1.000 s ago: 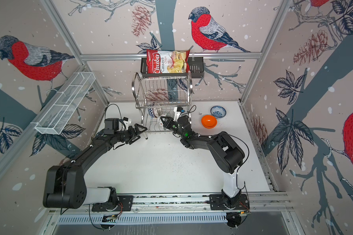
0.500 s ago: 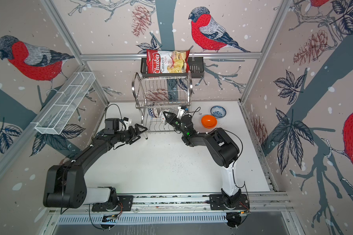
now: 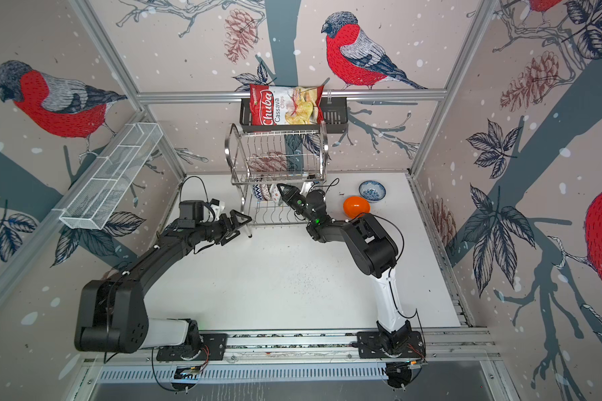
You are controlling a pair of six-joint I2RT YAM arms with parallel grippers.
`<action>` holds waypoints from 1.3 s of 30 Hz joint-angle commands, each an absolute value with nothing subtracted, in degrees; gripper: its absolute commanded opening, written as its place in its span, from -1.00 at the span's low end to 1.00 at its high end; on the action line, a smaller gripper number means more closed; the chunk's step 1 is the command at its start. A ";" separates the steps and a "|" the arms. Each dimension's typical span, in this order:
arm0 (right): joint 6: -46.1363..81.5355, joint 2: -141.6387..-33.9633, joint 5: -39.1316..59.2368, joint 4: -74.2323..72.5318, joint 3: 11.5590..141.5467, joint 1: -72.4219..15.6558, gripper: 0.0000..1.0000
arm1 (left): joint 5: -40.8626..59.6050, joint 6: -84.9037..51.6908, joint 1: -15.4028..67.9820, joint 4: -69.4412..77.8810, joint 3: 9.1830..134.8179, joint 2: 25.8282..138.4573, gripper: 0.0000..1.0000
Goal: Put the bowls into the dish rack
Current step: 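Lower the green-patterned bowl into the rack slots beside the maroon bowl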
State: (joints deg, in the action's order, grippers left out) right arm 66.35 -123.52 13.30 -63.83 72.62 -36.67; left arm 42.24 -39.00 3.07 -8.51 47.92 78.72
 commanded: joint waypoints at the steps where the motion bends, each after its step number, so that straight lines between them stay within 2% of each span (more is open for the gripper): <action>1: 67.80 -125.15 13.84 -67.95 75.28 -36.65 -1.00 | 42.89 -38.34 3.15 -8.86 48.00 78.75 0.95; 22: 70.94 -132.23 11.07 -68.01 82.31 -35.61 -1.00 | 43.58 -38.23 3.09 -8.44 47.79 78.23 0.95; 39: 68.25 -135.27 13.92 -62.27 87.21 -35.20 -1.00 | 43.42 -38.16 3.17 -8.96 47.64 78.40 0.95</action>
State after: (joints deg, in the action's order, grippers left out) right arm 69.89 -134.76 12.62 -60.82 86.21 -35.20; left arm 42.76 -38.94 3.11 -9.50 47.66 78.56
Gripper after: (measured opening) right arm 0.095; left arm 0.973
